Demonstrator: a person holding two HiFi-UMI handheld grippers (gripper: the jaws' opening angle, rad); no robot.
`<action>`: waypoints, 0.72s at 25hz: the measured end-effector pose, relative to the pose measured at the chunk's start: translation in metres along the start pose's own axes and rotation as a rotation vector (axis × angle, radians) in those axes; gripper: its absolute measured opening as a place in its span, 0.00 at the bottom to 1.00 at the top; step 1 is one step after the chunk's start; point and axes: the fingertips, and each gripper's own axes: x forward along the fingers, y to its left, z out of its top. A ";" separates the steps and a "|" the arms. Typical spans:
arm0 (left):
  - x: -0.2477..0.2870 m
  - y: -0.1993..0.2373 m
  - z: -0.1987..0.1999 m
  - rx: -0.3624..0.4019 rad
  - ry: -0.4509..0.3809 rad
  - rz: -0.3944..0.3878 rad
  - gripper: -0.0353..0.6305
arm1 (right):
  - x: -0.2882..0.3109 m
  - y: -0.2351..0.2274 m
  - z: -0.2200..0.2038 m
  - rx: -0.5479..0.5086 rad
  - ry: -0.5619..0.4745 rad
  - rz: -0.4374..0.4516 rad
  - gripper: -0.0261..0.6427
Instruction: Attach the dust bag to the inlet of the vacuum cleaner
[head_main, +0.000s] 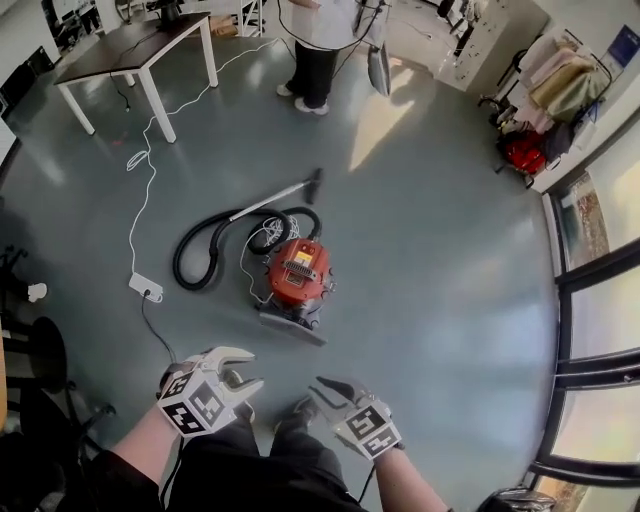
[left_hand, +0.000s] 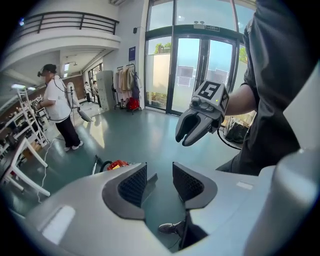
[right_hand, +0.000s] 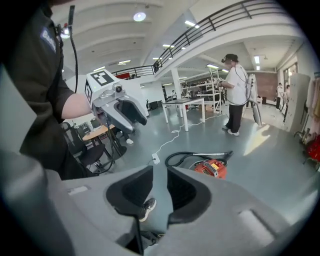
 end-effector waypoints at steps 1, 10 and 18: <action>-0.005 -0.007 0.003 -0.008 -0.003 0.014 0.33 | -0.006 0.002 -0.001 0.023 -0.013 0.011 0.16; -0.046 -0.065 0.013 0.026 -0.078 0.012 0.31 | -0.037 0.057 0.026 0.044 -0.115 0.017 0.14; -0.105 -0.095 -0.015 0.115 -0.202 -0.044 0.27 | -0.037 0.136 0.053 0.121 -0.210 -0.111 0.08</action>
